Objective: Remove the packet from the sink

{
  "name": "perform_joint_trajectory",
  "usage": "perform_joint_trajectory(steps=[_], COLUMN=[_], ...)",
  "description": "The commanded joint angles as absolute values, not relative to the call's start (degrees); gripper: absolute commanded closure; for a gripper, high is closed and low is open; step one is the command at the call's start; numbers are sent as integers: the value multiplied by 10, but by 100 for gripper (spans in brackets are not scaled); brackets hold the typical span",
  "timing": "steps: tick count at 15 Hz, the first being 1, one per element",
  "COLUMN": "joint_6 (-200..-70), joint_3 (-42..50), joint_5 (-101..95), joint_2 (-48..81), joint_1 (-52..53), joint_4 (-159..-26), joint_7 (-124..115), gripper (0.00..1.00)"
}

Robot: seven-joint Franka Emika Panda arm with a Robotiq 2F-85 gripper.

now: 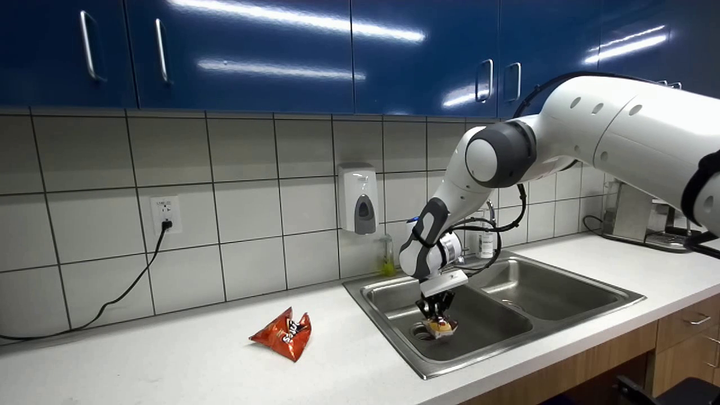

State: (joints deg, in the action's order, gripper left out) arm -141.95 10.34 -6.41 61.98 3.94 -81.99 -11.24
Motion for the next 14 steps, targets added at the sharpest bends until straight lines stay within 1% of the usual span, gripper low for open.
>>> perform_joint_trajectory(steps=[1, 9, 14], joint_6=[-1414, -1421, -1433], joint_3=[102, 96, 91], joint_5=[-66, -74, -97], joint_2=[554, 424, 327], joint_1=[40, 36, 37], joint_4=[-879, -1000, -1120], joint_7=[-113, -94, -59], gripper=[98, 98, 98])
